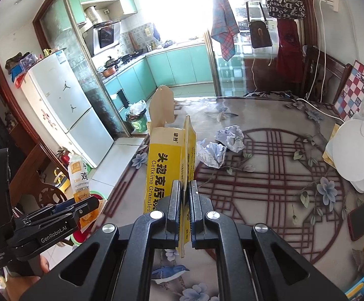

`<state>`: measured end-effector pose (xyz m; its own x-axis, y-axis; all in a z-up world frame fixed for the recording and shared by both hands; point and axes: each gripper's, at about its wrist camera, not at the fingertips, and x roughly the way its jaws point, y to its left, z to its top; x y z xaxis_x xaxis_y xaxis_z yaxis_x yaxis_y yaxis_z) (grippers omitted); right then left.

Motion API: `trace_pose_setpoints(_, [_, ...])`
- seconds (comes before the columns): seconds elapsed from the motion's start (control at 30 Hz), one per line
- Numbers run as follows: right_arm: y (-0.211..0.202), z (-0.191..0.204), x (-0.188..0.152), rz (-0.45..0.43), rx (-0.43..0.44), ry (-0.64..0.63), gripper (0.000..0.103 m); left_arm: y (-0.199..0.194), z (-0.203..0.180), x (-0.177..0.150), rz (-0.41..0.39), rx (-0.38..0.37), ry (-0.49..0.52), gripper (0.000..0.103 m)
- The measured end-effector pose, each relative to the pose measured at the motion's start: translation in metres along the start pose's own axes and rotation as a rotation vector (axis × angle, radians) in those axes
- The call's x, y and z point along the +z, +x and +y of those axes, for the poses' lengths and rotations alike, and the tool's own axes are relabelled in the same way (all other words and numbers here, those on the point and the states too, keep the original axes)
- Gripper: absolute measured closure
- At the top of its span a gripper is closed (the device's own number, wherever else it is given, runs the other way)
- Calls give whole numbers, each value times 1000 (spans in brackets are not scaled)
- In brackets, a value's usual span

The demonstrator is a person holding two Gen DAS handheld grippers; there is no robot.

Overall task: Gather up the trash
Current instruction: 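Carry the snack bag and yellow box over the red bin with both grippers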

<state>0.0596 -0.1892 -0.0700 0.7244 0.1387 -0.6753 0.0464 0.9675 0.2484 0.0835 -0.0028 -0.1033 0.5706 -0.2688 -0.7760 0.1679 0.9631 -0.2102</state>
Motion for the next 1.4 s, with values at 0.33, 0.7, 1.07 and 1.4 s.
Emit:
trace_pose_setpoints(0.33, [12,40,0,9,10,-33,99,-3,38,5,-2,18,-34,70])
trace_pose_setpoints(0.7, [25,89,3,9,21,-66,99,-1,85,11,5,35,-65,70])
trace_pose_setpoints(1.07, [56,146,-10,66,37,-129,99,8,142,11,27,75,-110,70])
trace_pose_setpoints(1.4, [99,207,-19,129,76,-199,98,12,205,6,65,115,-180,70])
